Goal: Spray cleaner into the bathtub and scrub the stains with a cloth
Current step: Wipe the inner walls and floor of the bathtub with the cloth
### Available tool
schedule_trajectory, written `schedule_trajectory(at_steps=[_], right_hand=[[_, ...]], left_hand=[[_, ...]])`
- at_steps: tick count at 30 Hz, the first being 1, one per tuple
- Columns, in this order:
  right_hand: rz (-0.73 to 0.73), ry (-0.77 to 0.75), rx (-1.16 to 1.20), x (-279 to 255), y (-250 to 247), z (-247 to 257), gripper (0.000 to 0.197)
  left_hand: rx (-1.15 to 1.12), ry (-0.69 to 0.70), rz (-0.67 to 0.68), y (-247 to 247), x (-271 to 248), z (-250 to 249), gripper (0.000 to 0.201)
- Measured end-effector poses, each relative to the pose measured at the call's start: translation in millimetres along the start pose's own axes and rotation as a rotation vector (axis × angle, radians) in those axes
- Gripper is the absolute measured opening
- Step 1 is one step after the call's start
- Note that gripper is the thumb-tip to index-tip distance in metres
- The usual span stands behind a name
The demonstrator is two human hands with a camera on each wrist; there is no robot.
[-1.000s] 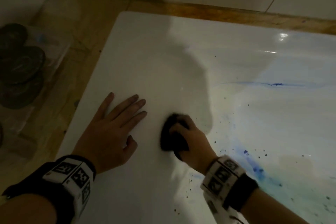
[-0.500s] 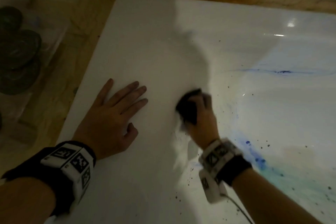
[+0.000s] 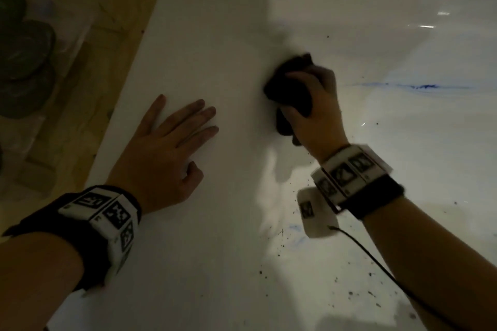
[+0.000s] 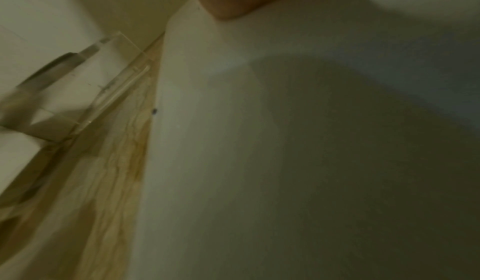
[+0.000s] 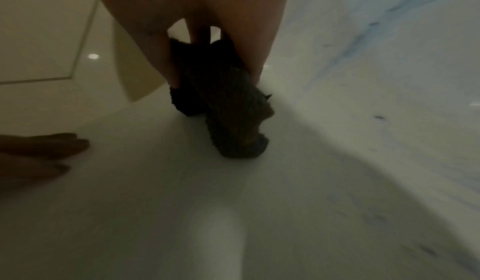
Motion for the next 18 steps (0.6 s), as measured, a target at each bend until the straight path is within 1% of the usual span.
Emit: schedule_trajectory(at_steps=[2,3,5,7,8,10,12,14,16,18], right_hand=[[0.0,-0.117,-0.047,11,16,19,0.033],[0.003,-0.156,-0.059,7,24,25,0.03],[0.014,-0.212,-0.049,-19,38,22,0.025],[0.067,-0.256,-0.051,-64,49,12,0.023],[0.106,-0.245,-0.068,-90,55,5,0.021],[0.237,-0.163,-0.058,-137,62,-10,0.028],[0.349,-0.154,-0.024,-162,58,-20,0.029],[0.361,-0.182,0.01,-165,44,-22,0.024],[0.303,-0.164,0.038,-163,34,-12,0.023],[0.295,-0.14,0.022,-168,40,8,0.026]], left_hand=[[0.002,0.003,-0.009,0,0,0,0.054],[0.004,0.006,-0.009,1,0,1,0.054],[0.012,0.007,-0.006,1,0,1,0.055],[0.025,0.006,-0.011,2,0,1,0.055],[0.03,0.007,-0.014,2,0,1,0.055],[0.034,0.005,-0.014,1,1,0,0.055],[0.036,0.002,-0.01,0,1,0,0.055],[0.043,0.003,-0.011,0,1,-1,0.056],[0.045,0.003,-0.006,0,1,-1,0.056],[0.043,0.002,-0.003,0,2,0,0.055]])
Point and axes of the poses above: each hand's wrist, its own x-axis towards the middle knuckle, its own y-axis out of the palm, z = x × y, the point moved 3 cm from there along x, towards the middle knuckle, and after that the axes turned 3 degrees about -x, right-handed, at the moved point
